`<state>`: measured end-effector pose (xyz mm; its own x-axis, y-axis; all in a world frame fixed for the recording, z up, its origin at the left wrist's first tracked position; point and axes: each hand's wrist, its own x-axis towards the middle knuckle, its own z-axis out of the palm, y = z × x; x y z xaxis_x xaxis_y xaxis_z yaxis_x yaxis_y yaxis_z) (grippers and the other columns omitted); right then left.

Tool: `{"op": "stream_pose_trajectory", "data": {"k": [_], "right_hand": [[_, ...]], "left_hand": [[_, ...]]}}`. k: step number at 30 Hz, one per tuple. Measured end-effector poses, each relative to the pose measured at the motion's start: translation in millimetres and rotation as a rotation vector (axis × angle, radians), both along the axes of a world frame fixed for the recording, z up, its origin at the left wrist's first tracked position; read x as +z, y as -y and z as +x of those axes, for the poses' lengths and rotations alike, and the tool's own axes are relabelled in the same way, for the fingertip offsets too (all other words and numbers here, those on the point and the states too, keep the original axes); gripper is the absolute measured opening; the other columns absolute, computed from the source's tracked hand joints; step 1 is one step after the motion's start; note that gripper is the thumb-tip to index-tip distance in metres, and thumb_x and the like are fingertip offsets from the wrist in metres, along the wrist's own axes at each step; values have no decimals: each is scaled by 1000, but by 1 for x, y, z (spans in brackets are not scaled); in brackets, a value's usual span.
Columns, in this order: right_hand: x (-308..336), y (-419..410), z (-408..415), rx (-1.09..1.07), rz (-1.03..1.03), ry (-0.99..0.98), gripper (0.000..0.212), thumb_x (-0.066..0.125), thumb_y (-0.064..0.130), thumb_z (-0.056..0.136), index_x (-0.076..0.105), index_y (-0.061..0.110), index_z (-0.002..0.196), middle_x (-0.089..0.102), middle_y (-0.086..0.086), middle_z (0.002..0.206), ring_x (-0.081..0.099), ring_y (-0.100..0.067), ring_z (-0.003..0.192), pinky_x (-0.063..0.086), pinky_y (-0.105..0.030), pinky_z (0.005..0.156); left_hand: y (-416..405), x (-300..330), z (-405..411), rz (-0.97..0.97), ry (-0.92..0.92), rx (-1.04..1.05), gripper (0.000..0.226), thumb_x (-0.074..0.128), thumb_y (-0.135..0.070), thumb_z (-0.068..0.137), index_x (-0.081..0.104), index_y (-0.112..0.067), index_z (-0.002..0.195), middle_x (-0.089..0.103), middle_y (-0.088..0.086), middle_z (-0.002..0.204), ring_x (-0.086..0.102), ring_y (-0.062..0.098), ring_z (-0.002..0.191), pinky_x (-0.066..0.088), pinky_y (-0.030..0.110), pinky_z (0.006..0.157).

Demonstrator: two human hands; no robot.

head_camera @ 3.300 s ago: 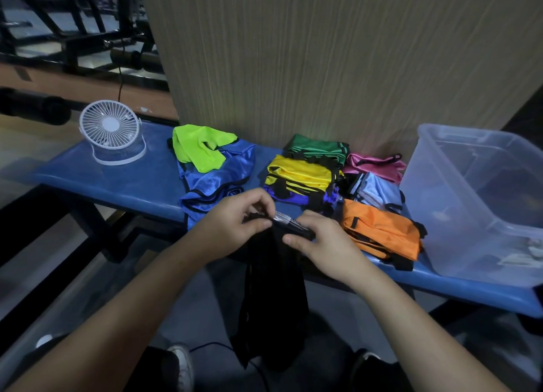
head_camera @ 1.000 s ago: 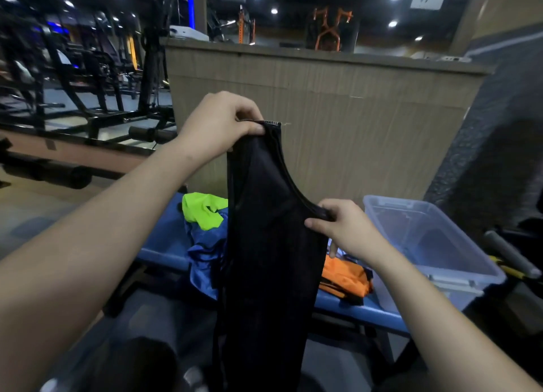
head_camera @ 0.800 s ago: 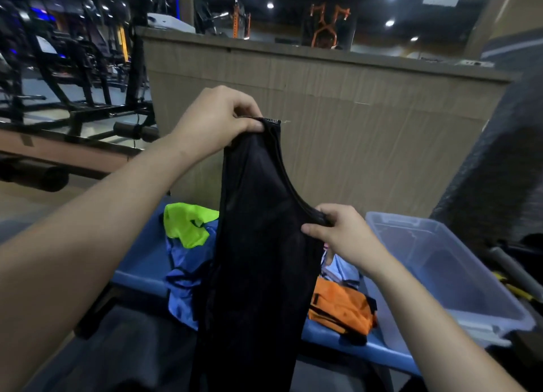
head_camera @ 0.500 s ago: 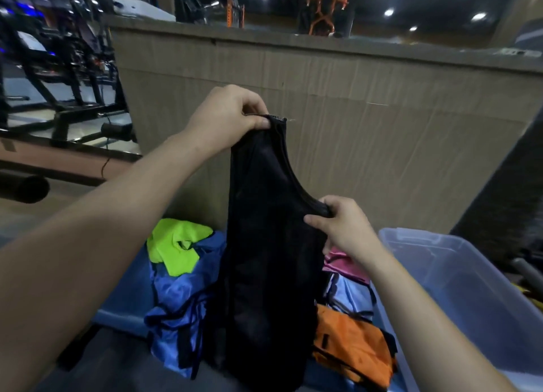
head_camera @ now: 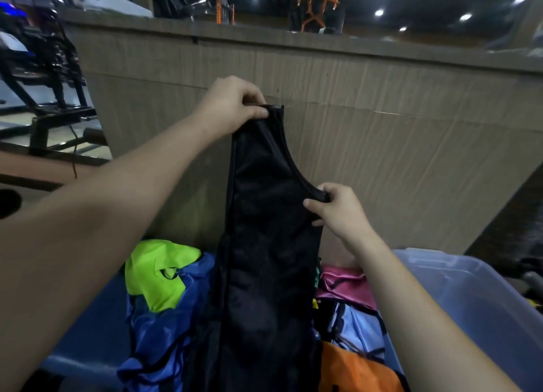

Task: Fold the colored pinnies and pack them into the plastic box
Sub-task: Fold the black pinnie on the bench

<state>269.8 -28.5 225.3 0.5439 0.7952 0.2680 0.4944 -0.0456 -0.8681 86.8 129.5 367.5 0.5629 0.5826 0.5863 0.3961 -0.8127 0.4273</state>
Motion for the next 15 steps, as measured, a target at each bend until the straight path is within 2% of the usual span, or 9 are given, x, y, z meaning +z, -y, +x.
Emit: {"op": "stream_pose_trajectory", "data": {"k": [4,8,10,12,14,15], "right_hand": [[-6,-11,7,-30,-33,61,8,74,13,85,68,14,80,73,-8,83,73,-27,78,62,-47,70],[-20,-10,7,-52,-83,120,12,75,18,81,67,21,74,71,-1,75,71,-22,75,60,-47,76],[-27,-6,4,-67,-95,150,16,76,17,80,64,22,71,67,4,70,67,-17,72,58,-40,74],[-32,-1,-2,-70,-115,185,17,76,15,81,64,22,71,65,6,70,62,-13,69,50,-29,66],[-38,6,-8,-77,-133,224,16,76,14,81,65,23,74,68,2,75,63,-14,72,44,-21,61],[-40,9,-11,-78,-140,242,15,76,13,80,65,22,76,69,0,77,64,-16,75,44,-22,62]], "left_hand": [[-8,-16,1,40,-6,-44,3,73,-29,89,73,-26,91,70,-7,92,64,11,92,47,27,81],[-3,-34,-10,46,0,-72,5,73,-29,88,70,-32,86,68,-11,87,62,9,89,46,26,80],[5,-43,-17,39,9,-102,7,74,-27,88,70,-33,85,68,-12,87,63,6,88,46,23,78],[15,-53,-26,27,16,-122,10,74,-26,88,69,-33,84,67,-13,87,63,7,88,46,22,78],[26,-63,-35,53,18,-130,11,75,-25,87,69,-33,83,66,-11,87,63,10,89,49,29,81],[32,-69,-41,66,16,-130,8,75,-25,86,70,-31,84,67,-8,88,64,12,88,50,32,83]]}}
